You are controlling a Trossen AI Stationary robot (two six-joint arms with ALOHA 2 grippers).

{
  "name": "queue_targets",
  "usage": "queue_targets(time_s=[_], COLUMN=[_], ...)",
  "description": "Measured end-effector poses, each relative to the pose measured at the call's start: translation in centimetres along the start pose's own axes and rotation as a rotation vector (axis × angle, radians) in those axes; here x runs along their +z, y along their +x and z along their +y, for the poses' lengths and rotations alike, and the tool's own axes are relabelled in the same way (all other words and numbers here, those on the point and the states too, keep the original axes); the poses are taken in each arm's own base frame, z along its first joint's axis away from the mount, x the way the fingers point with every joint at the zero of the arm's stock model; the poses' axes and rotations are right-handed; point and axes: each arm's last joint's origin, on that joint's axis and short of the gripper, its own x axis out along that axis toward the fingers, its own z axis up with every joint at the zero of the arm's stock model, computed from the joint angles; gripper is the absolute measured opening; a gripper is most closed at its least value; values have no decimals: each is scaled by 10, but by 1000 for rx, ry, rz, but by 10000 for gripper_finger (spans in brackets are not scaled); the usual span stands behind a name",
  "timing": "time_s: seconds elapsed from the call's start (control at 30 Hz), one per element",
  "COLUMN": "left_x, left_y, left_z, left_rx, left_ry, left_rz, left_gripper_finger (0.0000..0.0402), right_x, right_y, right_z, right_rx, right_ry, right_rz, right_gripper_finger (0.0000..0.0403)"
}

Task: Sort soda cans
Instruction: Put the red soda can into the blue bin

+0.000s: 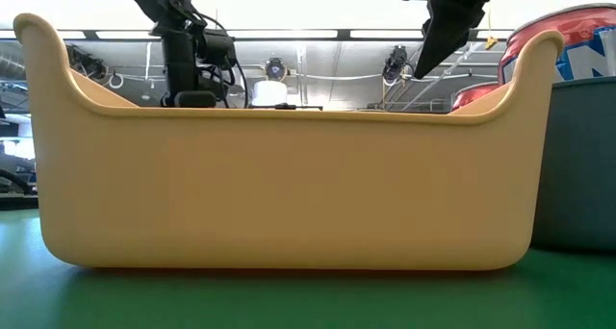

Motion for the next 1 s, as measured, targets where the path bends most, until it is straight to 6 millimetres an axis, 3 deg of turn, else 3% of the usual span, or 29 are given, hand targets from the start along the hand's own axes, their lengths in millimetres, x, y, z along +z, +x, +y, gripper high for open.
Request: queue_targets(time_s=[0.3,0.73,1.0], left_x=[9,10,9], left_y=[-17,-2,-4], left_z=[-6,4,1], left_rx=[-54,-12,-17], left_ry=[22,-8,1], left_rz=[-33,50,57], left_gripper_finger=[312,312,312], right_x=[0,0,0], right_y=[0,0,0], right_z=[0,0,0], right_rx=[0,15,15], right_ry=[-1,-5,-9], right_rz=[0,5,6], right_gripper_finger=[179,179,179])
